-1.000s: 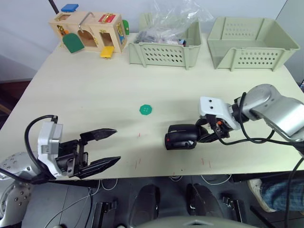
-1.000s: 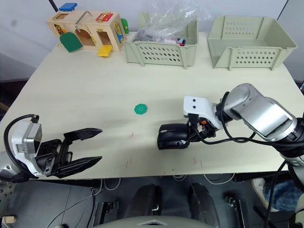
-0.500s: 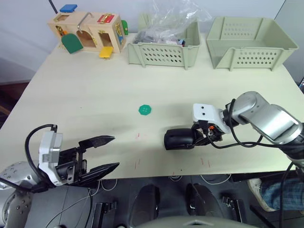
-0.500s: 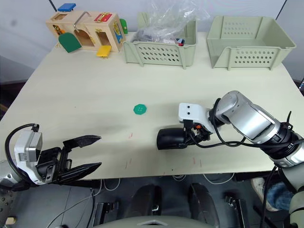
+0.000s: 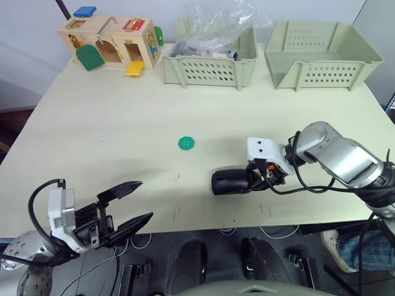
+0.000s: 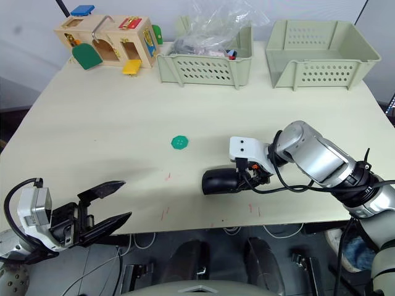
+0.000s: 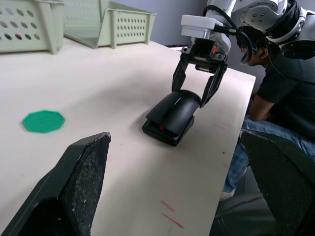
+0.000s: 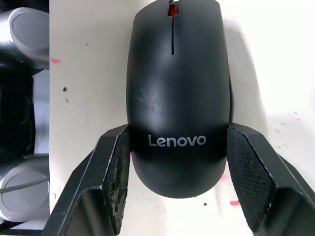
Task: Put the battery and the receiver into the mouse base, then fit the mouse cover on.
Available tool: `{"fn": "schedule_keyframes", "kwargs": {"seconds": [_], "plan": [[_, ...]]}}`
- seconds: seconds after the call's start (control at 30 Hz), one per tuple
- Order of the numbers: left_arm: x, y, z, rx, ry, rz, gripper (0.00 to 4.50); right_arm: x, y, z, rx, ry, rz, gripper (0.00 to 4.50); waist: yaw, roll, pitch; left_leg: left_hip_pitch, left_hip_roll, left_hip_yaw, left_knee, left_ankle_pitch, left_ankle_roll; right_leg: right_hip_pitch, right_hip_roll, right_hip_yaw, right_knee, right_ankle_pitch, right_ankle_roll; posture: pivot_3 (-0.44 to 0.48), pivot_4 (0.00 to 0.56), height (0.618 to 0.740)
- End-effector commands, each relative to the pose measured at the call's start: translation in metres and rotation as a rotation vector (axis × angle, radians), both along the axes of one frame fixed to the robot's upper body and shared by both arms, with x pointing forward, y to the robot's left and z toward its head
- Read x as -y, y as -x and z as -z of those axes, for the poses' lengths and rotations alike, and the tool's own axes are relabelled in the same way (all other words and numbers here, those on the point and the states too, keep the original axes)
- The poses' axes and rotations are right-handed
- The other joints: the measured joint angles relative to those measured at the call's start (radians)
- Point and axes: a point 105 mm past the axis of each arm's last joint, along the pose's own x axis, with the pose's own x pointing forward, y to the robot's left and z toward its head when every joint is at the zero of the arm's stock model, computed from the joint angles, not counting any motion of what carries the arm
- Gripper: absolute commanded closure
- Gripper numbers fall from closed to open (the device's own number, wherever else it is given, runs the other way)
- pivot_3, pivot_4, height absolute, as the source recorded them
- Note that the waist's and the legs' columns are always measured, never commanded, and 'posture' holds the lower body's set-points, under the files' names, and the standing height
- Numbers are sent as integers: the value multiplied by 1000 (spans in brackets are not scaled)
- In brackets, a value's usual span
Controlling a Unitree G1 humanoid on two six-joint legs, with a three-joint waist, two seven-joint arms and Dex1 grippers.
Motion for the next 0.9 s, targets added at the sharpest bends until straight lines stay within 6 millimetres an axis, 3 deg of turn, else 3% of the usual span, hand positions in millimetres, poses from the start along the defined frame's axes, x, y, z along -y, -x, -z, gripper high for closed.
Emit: {"fn": "schedule_keyframes", "kwargs": {"seconds": [0.03,0.9], "plan": [[-2,4,-1,14,-8,0,0,-1,1,-1,10,9,-20,2008,1,0,0,0,0,0,0,0,0,0,0,0,0,0,0,0,150,740],[-4,12,4,-7,-12,0,0,-3,-11,1,16,69,-68,2008,0,0,0,0,0,0,0,0,0,0,0,0,0,0,0,0,150,740]]}}
